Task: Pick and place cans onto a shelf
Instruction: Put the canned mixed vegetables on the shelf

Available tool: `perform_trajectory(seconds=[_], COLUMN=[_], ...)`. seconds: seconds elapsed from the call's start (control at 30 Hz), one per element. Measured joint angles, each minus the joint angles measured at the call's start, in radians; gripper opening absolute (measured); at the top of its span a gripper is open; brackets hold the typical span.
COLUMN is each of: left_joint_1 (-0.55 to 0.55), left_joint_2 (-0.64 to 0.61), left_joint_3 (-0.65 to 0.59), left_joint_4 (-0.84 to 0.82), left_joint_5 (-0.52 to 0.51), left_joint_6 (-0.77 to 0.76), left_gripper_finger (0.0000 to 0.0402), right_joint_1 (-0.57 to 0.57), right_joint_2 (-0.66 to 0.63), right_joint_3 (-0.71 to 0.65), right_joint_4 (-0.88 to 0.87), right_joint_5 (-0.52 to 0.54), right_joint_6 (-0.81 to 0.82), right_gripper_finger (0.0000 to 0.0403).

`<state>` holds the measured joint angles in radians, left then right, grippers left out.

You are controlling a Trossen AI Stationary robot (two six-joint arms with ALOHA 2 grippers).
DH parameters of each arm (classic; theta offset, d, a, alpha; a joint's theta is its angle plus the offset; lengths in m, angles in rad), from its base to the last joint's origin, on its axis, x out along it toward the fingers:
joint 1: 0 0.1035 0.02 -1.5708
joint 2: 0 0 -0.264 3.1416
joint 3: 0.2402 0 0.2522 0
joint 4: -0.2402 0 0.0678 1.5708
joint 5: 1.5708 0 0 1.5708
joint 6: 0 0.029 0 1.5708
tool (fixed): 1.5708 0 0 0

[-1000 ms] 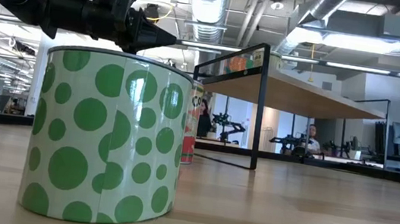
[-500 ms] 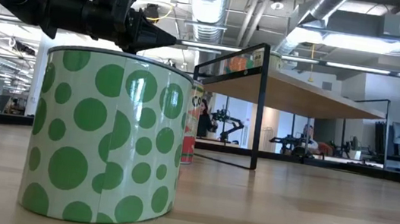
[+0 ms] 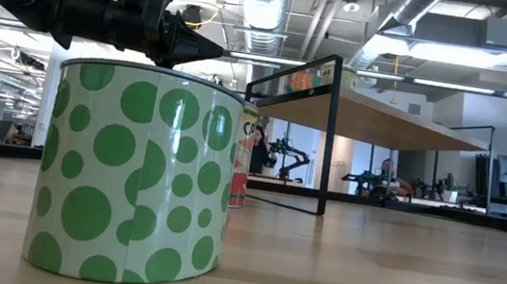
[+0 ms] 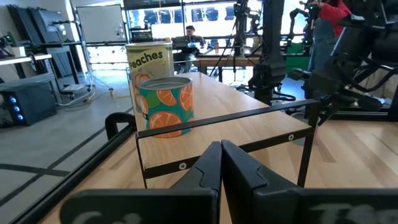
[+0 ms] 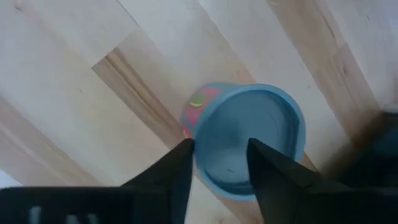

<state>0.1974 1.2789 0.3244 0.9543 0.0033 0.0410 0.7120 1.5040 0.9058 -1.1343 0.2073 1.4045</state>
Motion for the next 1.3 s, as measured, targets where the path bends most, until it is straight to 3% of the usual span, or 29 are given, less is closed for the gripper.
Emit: perform_trajectory(seconds=[0.3,0.53,0.73,0.93,1.13,1.3], left_joint_1=[0.0,0.0,0.001,0.001,0.001,0.001], left_joint_2=[0.0,0.0,0.0,0.0,0.0,0.0], left_joint_3=[0.0,0.0,0.0,0.0,0.0,0.0], left_joint_4=[0.0,-0.001,-0.002,-0.002,-0.002,-0.001], left_joint_5=[0.0,0.0,0.0,-0.002,-0.007,-0.009], left_joint_6=[0.0,0.0,0.0,0.0,0.0,0.0], left_gripper_finger=[0.0,0.0,0.0,0.0,0.0,0.0], right_joint_1=[-0.051,-0.15,-0.271,-0.558,-0.945,-1.178], right_joint_2=[-0.008,-0.091,-0.153,-0.134,-0.129,-0.097], right_joint_3=[0.006,0.164,0.413,0.59,0.595,0.594], right_joint_4=[0.07,0.074,-0.011,-0.299,-0.217,-0.16], right_joint_5=[-0.008,0.007,0.18,0.241,0.154,0.032], right_joint_6=[-0.153,-0.386,-0.626,-0.895,-1.33,-1.541], right_gripper_finger=[0.0014,0.0023,0.0017,0.0023,0.0014,0.002])
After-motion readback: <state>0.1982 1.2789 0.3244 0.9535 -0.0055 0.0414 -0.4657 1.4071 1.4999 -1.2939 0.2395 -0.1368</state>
